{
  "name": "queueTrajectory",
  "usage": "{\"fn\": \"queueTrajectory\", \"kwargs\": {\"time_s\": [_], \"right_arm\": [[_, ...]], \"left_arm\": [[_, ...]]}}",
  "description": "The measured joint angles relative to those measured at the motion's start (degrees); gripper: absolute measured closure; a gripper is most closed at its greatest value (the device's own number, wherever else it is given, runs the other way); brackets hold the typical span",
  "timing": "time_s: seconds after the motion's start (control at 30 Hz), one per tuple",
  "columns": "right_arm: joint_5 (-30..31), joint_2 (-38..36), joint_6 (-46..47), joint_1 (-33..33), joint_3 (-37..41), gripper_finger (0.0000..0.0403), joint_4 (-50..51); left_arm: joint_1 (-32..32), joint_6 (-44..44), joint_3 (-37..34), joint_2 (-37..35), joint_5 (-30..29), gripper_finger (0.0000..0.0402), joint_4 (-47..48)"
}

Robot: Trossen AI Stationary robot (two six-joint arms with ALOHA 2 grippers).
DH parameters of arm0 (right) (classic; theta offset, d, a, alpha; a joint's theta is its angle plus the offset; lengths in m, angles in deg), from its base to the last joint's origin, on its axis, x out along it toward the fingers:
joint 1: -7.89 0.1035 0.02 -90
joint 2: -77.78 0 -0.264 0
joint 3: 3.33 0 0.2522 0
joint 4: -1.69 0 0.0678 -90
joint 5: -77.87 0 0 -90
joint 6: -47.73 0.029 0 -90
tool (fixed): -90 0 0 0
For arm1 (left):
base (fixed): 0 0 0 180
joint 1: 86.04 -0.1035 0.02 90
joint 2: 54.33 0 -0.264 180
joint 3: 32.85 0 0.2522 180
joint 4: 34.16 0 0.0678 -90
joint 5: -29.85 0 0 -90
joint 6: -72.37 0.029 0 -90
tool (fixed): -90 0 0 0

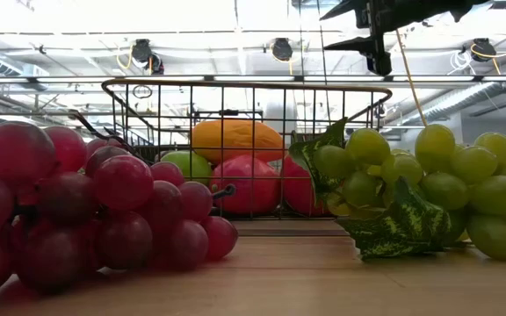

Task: Build produce basket
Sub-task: Put the orange squash into the gold wire basket

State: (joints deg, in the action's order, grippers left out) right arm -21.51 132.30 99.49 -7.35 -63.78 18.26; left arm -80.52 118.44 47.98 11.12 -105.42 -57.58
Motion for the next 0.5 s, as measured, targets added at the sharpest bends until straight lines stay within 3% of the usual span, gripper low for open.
{"fn": "queueTrajectory", "kwargs": {"time_s": [0.17,0.5], "right_arm": [[-0.49,0.0,-0.01,0.0,0.0,0.0202,-0.02],[-8.45,0.0,-7.95,-0.02,0.0,0.0202,-0.01]], "left_arm": [[-0.26,-10.65,0.0,0.0,-0.33,0.0069,-0.19],[-0.26,-34.37,0.0,0.0,-1.46,0.0069,0.13]]}}
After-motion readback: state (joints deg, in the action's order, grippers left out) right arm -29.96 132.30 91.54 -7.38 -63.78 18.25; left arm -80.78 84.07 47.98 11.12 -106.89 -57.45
